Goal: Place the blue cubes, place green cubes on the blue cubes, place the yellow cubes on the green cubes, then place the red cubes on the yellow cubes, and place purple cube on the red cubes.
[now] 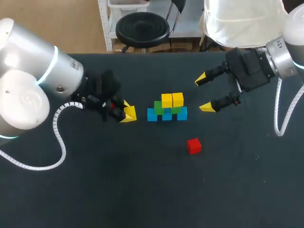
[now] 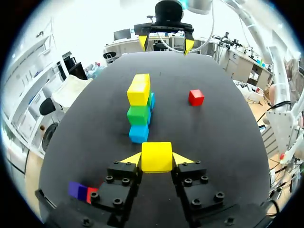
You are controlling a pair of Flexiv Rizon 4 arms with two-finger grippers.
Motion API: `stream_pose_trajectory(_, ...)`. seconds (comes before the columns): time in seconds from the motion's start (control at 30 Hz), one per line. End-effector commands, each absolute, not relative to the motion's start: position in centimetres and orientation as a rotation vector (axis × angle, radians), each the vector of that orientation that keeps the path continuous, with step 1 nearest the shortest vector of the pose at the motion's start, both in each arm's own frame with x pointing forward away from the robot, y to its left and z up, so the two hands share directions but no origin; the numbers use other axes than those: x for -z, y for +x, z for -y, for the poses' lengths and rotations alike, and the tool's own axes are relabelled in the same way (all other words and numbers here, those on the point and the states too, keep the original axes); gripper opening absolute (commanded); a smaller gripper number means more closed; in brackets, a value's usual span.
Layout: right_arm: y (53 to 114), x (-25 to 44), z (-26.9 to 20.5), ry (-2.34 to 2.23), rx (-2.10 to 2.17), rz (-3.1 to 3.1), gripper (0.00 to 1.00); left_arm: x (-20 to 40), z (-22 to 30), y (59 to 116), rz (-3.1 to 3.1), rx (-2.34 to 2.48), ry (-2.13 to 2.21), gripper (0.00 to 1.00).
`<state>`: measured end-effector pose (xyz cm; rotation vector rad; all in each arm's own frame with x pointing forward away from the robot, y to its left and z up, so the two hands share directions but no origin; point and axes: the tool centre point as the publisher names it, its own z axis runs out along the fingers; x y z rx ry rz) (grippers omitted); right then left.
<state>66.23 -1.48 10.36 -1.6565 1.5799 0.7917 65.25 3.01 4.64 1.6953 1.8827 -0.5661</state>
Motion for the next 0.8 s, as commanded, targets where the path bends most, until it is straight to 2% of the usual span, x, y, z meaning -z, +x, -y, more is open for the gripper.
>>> stream_pose_trajectory(0.03, 66.29, -10.29, 1.45, -1.656, -0.793, -1.577, 1.0, -5.32, -2.45, 65.52, -1.873, 0.565, 1.715, 0.0)
stream_pose_trajectory(0.8, 66.29, -10.29, 1.45, -1.656, -0.793, -1.577, 1.0, -5.51, -2.06, 65.61, -1.873, 0.553, 1.753, 0.0)
